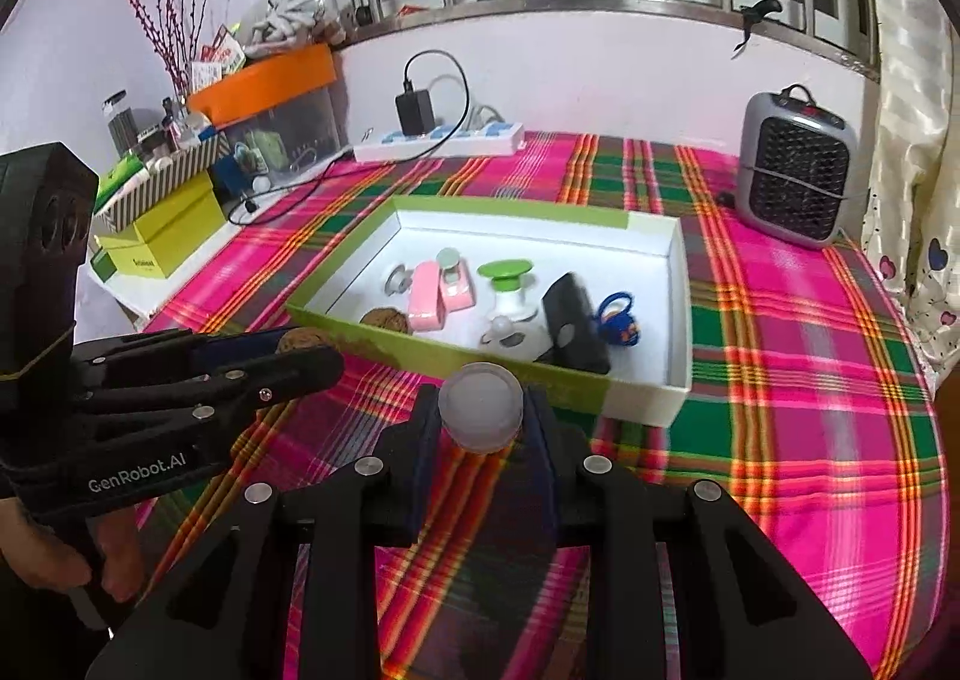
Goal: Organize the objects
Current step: 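Carry the walnut and white ball over the green-rimmed box with both tools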
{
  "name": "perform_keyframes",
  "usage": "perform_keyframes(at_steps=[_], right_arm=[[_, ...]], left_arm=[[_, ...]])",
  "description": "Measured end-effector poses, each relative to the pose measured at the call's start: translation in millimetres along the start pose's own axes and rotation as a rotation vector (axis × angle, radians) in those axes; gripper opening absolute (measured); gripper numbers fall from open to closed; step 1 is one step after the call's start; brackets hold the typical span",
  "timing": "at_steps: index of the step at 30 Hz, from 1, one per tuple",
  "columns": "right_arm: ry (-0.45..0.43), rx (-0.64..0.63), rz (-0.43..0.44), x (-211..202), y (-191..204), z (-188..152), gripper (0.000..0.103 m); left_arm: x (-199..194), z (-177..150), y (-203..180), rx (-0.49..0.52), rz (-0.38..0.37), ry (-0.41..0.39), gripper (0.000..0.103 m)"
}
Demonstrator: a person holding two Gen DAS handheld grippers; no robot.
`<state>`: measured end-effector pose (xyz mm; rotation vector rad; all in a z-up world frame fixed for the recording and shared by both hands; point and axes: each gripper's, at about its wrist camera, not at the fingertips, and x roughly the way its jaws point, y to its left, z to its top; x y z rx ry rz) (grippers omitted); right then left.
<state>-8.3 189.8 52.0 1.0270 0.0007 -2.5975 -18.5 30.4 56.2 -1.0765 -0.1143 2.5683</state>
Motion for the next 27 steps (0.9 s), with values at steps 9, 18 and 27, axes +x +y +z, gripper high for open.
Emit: perform_keyframes(at_steps=[9, 18, 27], right_arm=[[-0.033, 0.002, 0.007, -11, -12, 3, 0.029], [-0.06, -0.016, -0.004, -13, -18, 18, 0.029], [-0.065, -0.013, -0.017, 0, -27, 37, 0.029]], left_arm=[[3, 11, -17, 0.037, -0.001, 0.001, 0.03], [6, 32, -24, 0.072, 0.02, -0.018, 0.03], [20, 54, -17, 0.082, 0.034, -0.041, 0.03]])
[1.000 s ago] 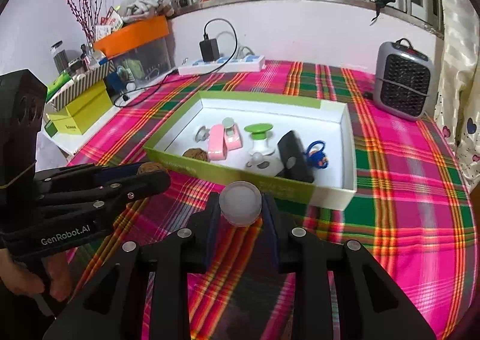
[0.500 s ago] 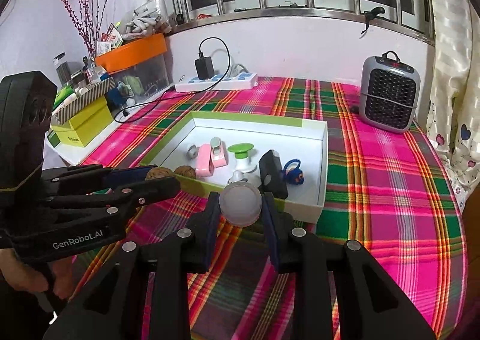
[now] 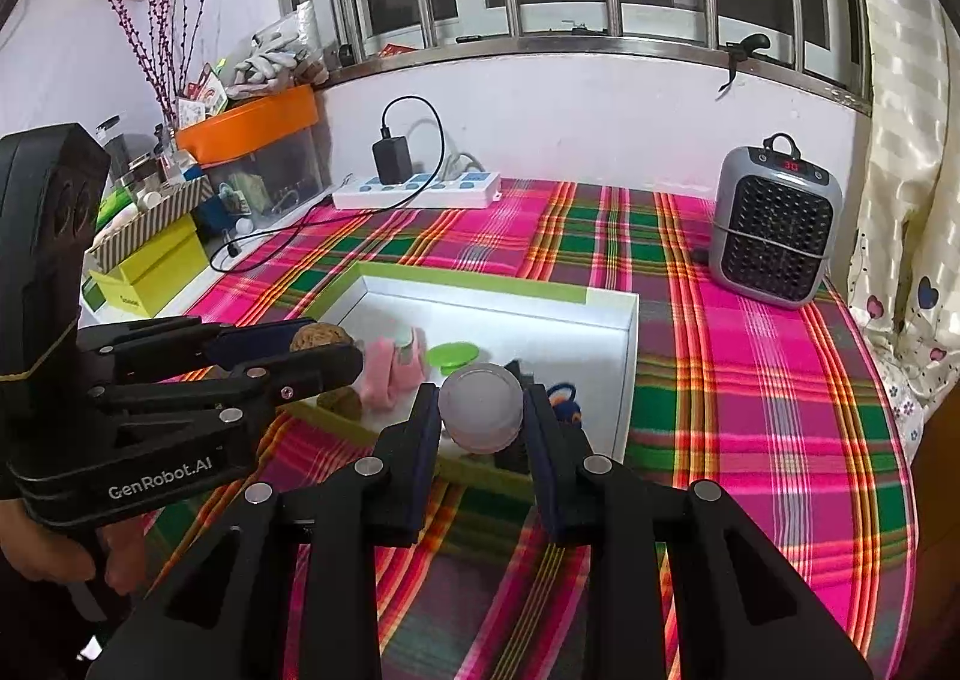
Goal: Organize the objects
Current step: 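Carry the walnut and white ball over the green-rimmed box with both tools, then lower the walnut and white ball into the box and open both tools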
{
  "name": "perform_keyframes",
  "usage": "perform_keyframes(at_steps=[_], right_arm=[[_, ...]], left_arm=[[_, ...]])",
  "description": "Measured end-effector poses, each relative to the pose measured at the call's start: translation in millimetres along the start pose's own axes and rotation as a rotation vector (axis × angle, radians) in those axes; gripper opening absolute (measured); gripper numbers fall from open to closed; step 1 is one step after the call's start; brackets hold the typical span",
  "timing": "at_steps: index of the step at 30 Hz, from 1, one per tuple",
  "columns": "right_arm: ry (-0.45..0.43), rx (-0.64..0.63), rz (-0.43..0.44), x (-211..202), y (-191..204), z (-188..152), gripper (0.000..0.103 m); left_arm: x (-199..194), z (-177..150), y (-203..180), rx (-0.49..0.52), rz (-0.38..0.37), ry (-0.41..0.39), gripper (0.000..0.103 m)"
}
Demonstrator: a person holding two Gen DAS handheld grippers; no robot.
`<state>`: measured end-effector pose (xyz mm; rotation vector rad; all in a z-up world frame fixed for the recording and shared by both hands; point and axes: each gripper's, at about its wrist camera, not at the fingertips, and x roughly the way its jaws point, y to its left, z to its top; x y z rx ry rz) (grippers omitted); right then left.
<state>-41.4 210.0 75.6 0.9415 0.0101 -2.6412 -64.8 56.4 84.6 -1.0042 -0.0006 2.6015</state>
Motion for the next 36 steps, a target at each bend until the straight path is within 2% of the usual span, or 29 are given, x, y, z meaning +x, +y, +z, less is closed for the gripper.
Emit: perform_keyframes(at_steps=[11, 23, 36], right_arm=[[0.024, -0.004, -0.007, 34, -4, 11, 0.029], [0.083, -0.01, -0.002, 67, -2, 2, 0.029], [0.089, -0.014, -0.012, 74, -1, 1, 0.029]], left_arm=[[24, 6, 31, -0.069, 0.0, 0.003, 0.03], [57, -1, 26, -0.034, 0.004, 0.06, 0.03], [64, 1, 26, -0.038, -0.006, 0.049, 0.03]])
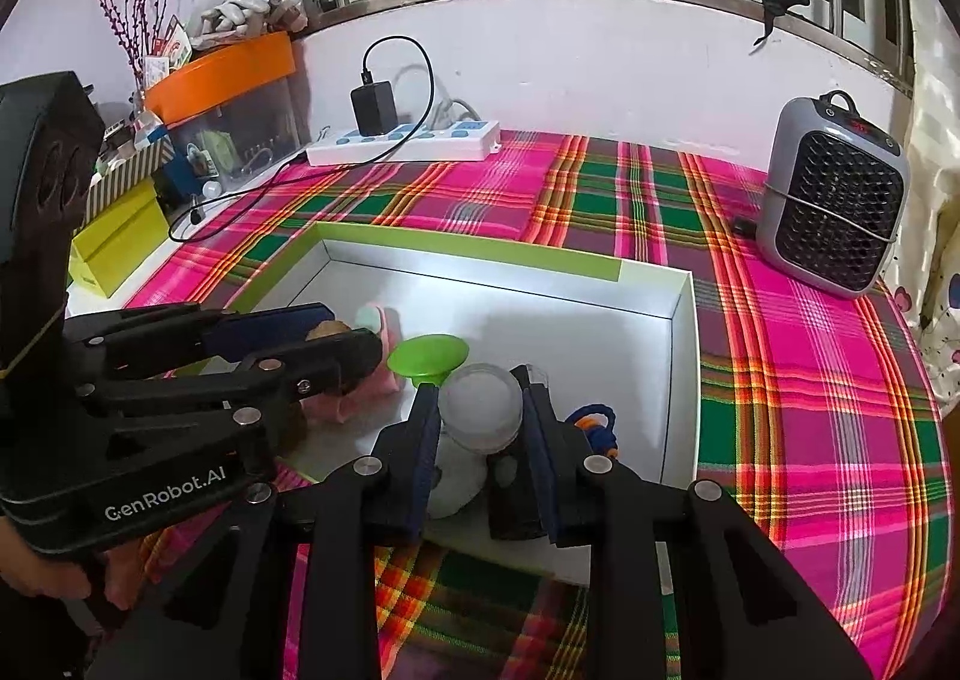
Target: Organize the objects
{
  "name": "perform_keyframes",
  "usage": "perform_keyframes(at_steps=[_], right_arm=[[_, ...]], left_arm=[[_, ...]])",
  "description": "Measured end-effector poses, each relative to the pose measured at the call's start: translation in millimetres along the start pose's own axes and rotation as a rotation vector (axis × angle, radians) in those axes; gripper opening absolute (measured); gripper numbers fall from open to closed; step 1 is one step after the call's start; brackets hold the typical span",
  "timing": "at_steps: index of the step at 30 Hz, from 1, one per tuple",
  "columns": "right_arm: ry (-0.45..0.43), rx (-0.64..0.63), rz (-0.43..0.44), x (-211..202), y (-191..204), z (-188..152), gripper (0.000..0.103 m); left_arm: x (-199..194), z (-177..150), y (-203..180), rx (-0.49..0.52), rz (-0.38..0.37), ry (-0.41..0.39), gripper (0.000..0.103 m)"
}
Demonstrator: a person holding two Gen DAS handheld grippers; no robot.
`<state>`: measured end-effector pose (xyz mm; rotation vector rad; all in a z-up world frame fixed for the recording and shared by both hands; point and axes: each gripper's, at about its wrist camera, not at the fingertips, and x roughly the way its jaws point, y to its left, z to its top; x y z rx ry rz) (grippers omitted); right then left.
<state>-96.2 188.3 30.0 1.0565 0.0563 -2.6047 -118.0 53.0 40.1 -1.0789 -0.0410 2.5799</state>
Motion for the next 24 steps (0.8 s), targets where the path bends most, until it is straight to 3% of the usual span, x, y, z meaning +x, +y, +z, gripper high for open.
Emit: perform_keyframes(at_steps=[7, 10, 12, 14, 24], right_arm=[[-0.014, 0.0, -0.006, -4, 3, 0, 0.034], [-0.027, -0.007, -0.023, -7, 4, 0, 0.042], [-0.031, -0.01, -0.023, -8, 4, 0, 0.054], [-0.034, -0.011, -0.012, -9, 6, 0, 0.057], [-0.051, -0.02, -0.033, -24, 13, -3, 0.057]], left_arm=[[-5, 1, 2, -0.01, -0.008, -0.019, 0.03], [-6, 2, 4, -0.021, -0.007, -0.023, 0.031], [-7, 3, 5, -0.027, -0.009, -0.025, 0.033], [-8, 2, 4, -0.021, -0.006, -0.028, 0.035], [-24, -2, -3, -0.016, 0.013, -0.044, 0.041]])
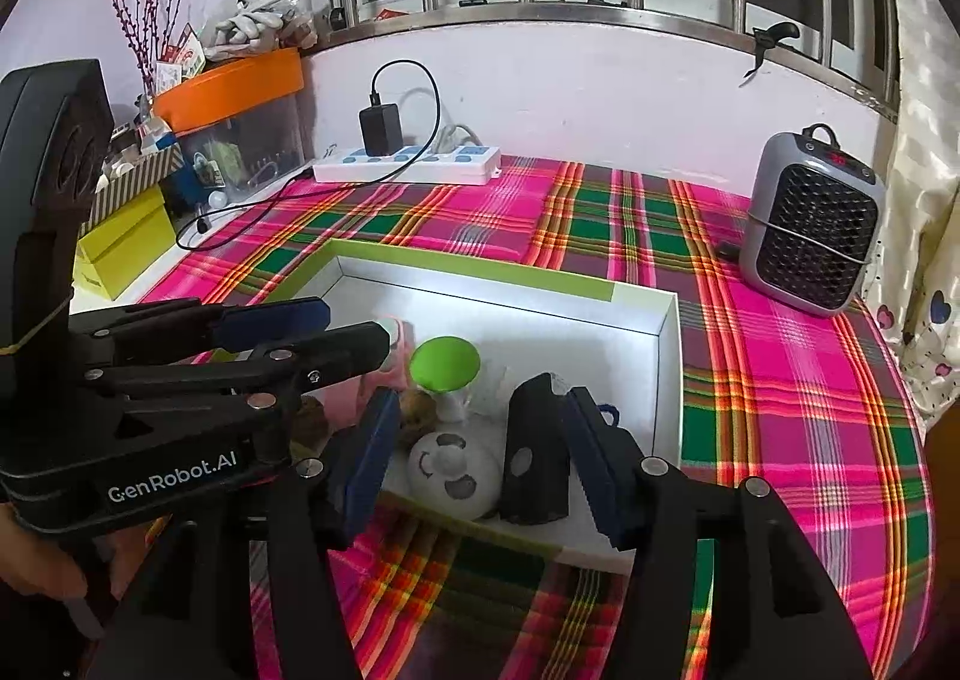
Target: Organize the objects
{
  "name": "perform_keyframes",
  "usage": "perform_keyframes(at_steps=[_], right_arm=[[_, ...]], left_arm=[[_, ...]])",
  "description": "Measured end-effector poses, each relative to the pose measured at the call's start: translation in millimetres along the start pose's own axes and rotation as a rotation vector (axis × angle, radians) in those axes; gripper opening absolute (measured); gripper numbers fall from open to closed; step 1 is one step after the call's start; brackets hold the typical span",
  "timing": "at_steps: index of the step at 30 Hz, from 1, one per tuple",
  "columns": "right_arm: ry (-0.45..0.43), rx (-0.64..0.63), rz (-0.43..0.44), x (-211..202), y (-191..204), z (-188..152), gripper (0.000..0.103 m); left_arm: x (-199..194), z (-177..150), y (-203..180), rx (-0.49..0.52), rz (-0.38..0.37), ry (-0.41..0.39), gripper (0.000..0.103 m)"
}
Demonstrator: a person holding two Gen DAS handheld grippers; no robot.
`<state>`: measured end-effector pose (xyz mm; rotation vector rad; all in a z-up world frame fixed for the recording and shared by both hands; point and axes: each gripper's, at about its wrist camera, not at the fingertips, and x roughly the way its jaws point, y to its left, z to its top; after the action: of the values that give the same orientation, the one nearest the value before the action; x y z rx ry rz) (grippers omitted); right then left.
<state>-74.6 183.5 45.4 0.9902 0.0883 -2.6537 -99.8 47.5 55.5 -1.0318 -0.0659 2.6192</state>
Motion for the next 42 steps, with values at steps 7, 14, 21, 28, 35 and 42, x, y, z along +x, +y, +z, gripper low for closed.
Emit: perform_keyframes(at_steps=[7, 14, 21, 28, 35, 42], right_arm=[[-0.007, 0.007, 0.005, -22, 6, -13, 0.057], [0.019, 0.001, 0.01, -39, 12, -38, 0.057], [0.066, -0.007, -0.003, -43, 18, -62, 0.057], [0.095, 0.012, -0.013, -42, 14, -74, 0.057], [0.145, 0.024, -0.018, -32, 9, -75, 0.057], [0.186, 0.029, -0.018, -23, 6, -76, 0.058]], left_arm=[[-25, -14, -10, 0.017, 0.025, -0.008, 0.041], [-47, -44, -15, 0.03, 0.047, 0.012, 0.041], [-47, -70, -17, 0.038, 0.061, 0.072, 0.041], [-35, -89, -19, 0.056, 0.066, 0.131, 0.041], [-30, -90, -15, 0.045, 0.075, 0.146, 0.041], [-25, -87, -18, 0.065, 0.102, 0.151, 0.041]])
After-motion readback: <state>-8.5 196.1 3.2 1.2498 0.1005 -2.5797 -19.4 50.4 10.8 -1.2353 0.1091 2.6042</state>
